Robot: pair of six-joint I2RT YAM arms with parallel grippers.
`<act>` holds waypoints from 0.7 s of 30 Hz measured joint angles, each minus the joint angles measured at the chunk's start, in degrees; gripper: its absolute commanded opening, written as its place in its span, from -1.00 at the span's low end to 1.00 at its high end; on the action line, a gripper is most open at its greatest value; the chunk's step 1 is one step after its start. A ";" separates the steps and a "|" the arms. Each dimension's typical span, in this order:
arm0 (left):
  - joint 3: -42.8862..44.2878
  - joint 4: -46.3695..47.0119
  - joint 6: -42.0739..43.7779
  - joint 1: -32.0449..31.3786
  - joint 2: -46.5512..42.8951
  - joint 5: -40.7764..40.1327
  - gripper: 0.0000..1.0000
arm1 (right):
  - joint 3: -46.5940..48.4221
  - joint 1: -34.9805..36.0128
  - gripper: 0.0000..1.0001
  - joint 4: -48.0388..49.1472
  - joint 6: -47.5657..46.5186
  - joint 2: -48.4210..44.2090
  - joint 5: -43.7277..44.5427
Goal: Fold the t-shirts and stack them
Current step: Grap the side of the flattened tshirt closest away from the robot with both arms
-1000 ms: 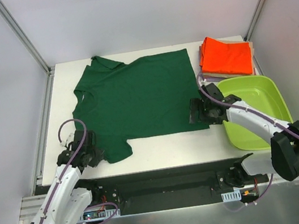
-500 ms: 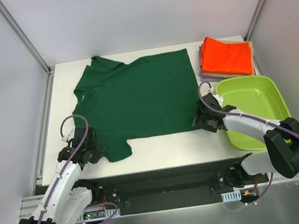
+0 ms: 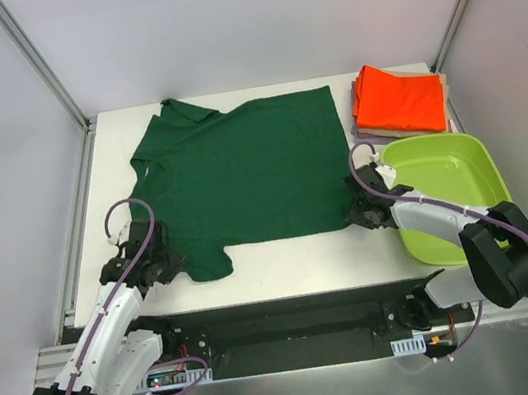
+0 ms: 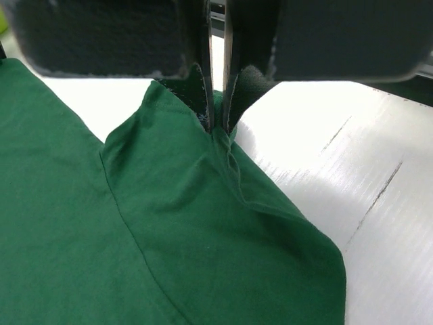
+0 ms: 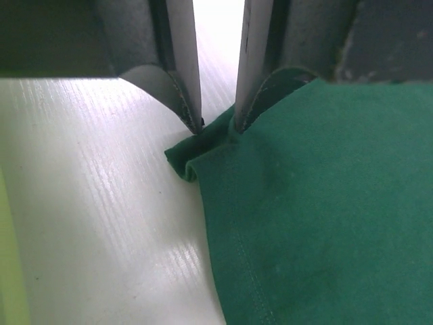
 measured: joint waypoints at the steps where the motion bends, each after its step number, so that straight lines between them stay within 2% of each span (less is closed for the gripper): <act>1: 0.11 -0.02 0.00 0.00 0.00 0.00 -1.00 | 0.02 0.00 -0.57 0.00 -0.02 0.11 0.11; 5: 0.31 0.02 0.11 0.00 -0.02 0.00 -1.00 | 1.03 0.00 -0.91 -0.04 -0.22 1.57 0.52; 7: 0.33 -0.02 0.37 0.00 -0.24 0.02 -1.00 | 1.42 0.00 -0.99 -0.13 -0.35 1.95 0.48; 14: 2.64 0.35 1.79 0.00 -1.68 0.02 -1.00 | 2.12 0.04 -0.99 -3.41 -2.91 1.01 0.04; 21: 10.97 3.15 4.63 0.00 5.33 0.02 -1.00 | 6.93 0.02 -0.99 -8.92 -5.92 0.85 -1.16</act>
